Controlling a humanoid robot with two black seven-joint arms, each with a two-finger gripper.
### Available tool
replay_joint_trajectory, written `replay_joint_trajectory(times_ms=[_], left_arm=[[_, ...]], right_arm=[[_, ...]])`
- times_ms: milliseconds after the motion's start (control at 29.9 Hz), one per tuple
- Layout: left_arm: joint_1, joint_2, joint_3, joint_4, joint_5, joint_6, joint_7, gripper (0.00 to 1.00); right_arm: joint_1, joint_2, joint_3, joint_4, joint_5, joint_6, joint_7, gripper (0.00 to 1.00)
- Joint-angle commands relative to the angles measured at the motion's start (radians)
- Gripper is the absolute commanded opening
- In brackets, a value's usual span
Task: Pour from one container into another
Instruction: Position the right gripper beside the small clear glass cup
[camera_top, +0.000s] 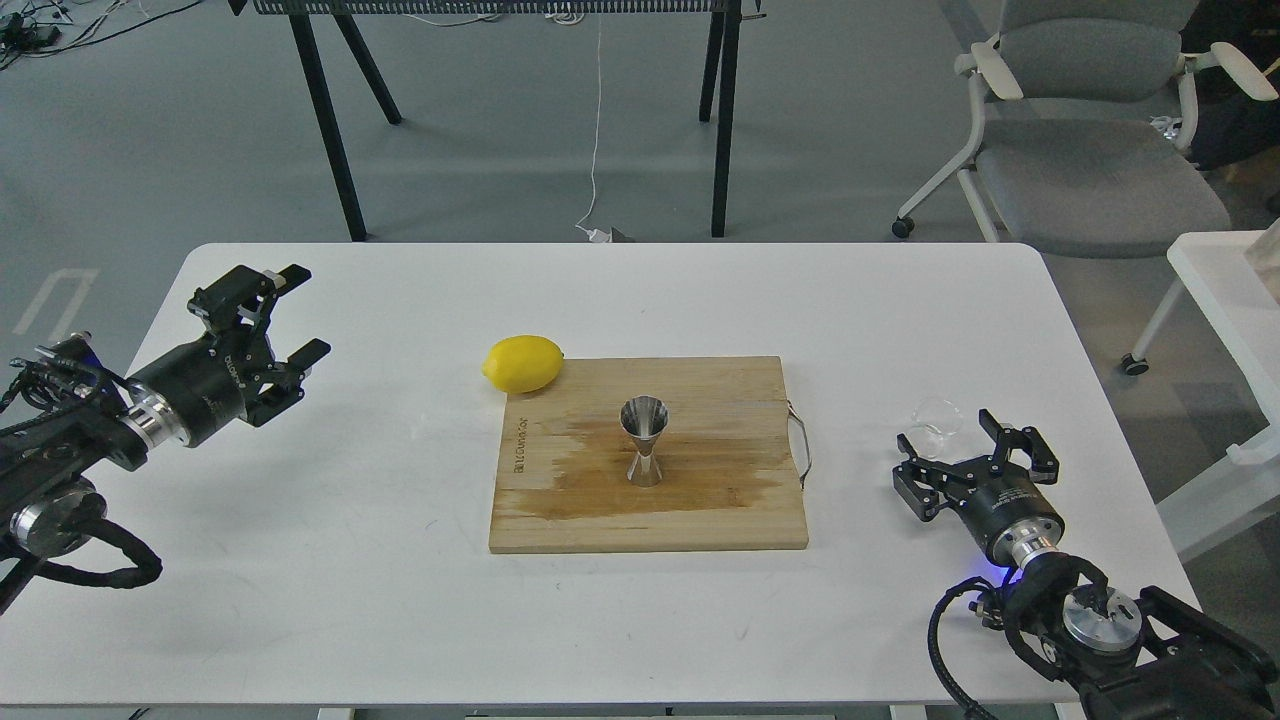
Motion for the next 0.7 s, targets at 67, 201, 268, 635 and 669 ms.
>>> replay_joint_trajectory(times_ms=[67,201,268,635,669], left_arm=[[0.002,0.000,0.000,0.001,0.000,0.000,0.000,1.00],[0.002,0.000,0.000,0.012,0.000,0.000,0.000,1.00],[0.002,-0.002,0.000,0.017,0.000,0.000,0.000,0.99],[0.002,-0.005,0.000,0.018,-0.002,0.000,0.000,0.99],[0.002,-0.008,0.000,0.017,-0.002,0.000,0.000,1.00]], right_arm=[[0.003,0.003,-0.009,-0.005,-0.003,0.000,0.000,0.90],[0.005,0.005,-0.012,-0.014,-0.003,0.000,0.000,0.84],[0.005,0.005,-0.012,-0.014,-0.004,0.000,0.000,0.78],[0.007,0.005,-0.006,-0.014,-0.006,0.000,0.000,0.69],[0.007,0.005,-0.007,-0.014,-0.006,0.000,0.000,0.68]])
